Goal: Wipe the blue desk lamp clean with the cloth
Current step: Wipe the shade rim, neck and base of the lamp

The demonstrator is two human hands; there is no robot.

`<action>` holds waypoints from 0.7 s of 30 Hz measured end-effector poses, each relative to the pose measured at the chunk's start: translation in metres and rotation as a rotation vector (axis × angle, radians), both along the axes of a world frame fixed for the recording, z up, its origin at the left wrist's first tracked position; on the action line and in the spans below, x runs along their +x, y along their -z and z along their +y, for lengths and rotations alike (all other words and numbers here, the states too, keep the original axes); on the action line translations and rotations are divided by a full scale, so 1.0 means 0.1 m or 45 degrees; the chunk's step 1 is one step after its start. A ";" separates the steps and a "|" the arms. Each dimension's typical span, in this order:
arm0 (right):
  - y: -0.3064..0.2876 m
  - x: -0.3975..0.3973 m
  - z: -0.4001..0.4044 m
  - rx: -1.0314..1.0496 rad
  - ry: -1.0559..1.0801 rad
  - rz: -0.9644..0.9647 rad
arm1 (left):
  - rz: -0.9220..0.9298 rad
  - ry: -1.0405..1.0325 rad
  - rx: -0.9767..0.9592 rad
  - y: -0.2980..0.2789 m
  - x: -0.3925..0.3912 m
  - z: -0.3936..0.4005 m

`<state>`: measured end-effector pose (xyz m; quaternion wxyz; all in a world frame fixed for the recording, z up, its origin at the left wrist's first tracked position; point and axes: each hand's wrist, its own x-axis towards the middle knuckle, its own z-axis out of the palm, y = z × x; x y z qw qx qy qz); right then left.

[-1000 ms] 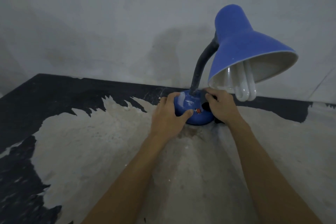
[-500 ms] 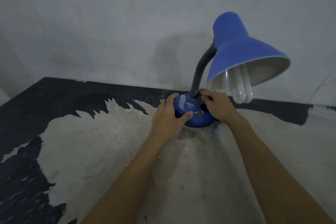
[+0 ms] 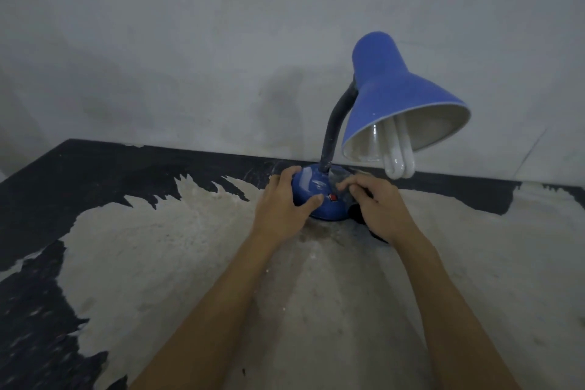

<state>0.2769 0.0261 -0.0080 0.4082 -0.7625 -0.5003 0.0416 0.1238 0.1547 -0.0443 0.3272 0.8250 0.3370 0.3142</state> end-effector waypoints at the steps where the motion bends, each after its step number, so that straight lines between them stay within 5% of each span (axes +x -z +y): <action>1: -0.03 -0.01 -0.03 -0.009 0.005 0.013 | 0.002 0.001 0.002 0.00 0.00 0.00; 14: -0.35 -0.03 -0.11 0.463 0.515 0.117 | -0.025 0.018 -0.005 0.01 -0.02 0.00; 21: 0.02 -0.23 0.20 0.116 0.155 -0.009 | -0.041 0.013 0.036 0.04 0.00 0.01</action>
